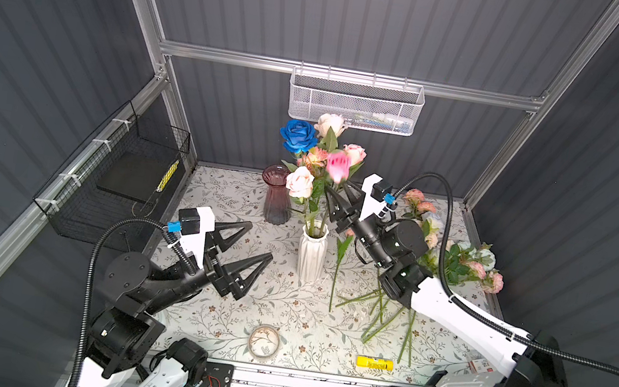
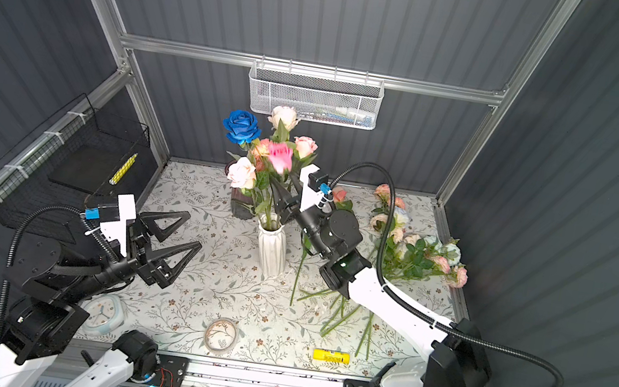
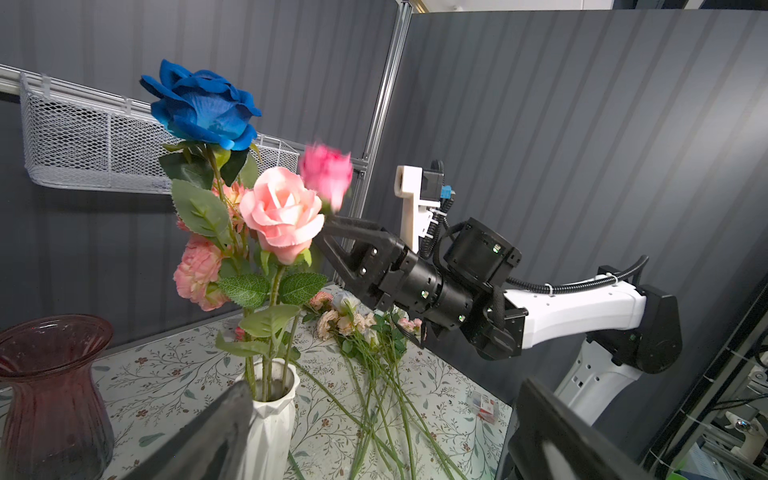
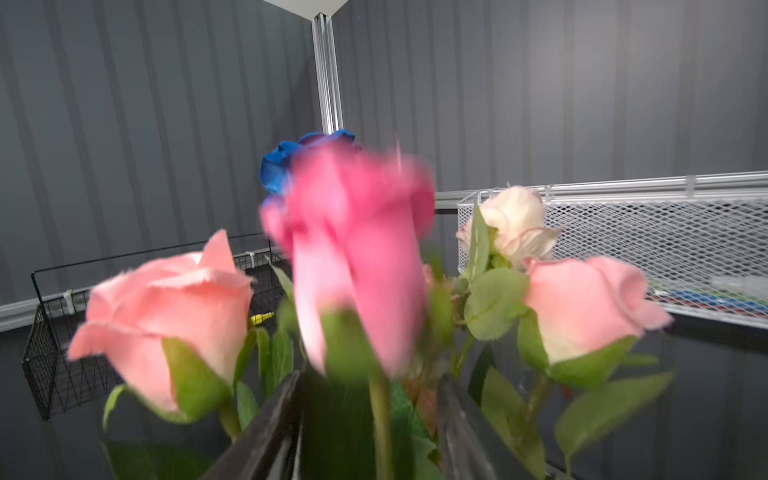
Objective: Arrange the flowers into the vase
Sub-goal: 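Lower the pink rose into the white vase and open the right gripper, then move the right gripper back down to the flower pile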
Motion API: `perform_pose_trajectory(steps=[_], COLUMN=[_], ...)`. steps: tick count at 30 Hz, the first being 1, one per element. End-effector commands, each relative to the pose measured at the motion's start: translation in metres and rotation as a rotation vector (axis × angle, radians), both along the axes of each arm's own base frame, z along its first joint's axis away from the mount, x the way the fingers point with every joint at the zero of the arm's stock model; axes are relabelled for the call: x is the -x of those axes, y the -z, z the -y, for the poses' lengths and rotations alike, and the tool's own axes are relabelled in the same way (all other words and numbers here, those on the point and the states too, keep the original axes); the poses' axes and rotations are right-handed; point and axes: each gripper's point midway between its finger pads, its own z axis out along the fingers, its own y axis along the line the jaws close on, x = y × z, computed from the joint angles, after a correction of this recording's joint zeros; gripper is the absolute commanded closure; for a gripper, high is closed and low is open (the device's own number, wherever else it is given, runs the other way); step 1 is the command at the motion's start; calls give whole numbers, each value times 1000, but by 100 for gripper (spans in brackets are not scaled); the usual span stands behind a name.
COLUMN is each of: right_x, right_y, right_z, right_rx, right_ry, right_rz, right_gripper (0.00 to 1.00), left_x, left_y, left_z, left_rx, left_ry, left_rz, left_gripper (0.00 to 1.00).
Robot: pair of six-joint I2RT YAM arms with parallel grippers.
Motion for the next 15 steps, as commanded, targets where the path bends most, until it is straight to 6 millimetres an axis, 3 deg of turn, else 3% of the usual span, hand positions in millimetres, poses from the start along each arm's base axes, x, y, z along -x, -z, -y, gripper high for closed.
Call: perform_pose_trajectory(steps=[1, 11, 15], right_x=[16, 57, 54], right_y=[2, 26, 63], right_z=[20, 70, 93], right_rx=[-75, -113, -83], right_ry=[-5, -10, 91], right_rz=[-60, -185, -309], right_gripper=[39, 27, 28], left_x=[0, 0, -1], left_y=[2, 7, 9], left_z=[-1, -3, -5], left_rx=[3, 12, 10], left_ry=[-6, -17, -29], left_rz=[6, 7, 7], left_gripper=[0, 0, 0])
